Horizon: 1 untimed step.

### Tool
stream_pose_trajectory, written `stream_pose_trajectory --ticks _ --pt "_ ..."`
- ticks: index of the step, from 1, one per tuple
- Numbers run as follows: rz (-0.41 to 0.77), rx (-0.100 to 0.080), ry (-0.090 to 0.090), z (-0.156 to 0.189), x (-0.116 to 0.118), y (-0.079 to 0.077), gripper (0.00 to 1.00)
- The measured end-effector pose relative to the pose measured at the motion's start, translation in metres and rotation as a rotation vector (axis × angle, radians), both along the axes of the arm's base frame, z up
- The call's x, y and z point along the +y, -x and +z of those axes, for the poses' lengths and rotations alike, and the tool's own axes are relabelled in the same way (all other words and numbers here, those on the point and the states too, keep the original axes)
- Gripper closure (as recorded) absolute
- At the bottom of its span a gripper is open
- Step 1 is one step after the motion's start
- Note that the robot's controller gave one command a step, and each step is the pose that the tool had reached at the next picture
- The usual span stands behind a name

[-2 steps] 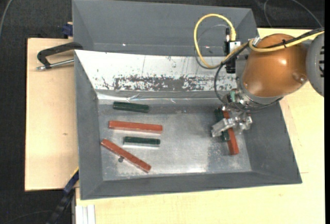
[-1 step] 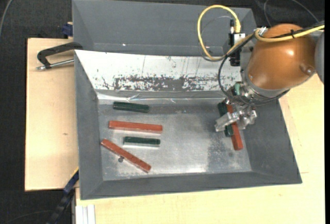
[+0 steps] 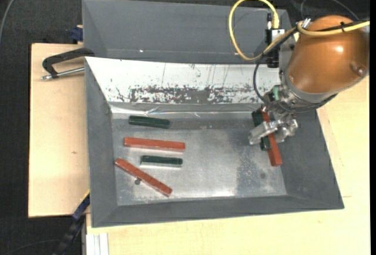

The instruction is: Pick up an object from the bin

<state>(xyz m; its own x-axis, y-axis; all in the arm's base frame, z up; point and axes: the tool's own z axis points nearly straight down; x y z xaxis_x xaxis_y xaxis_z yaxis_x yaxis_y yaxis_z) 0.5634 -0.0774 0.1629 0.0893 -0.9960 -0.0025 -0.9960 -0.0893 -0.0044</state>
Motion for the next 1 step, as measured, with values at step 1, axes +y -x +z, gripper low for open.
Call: stream_pose_trajectory --ticks 1 --pt "-0.004 -0.002 0.001 0.0174 0.0012 -0.0014 1.00"
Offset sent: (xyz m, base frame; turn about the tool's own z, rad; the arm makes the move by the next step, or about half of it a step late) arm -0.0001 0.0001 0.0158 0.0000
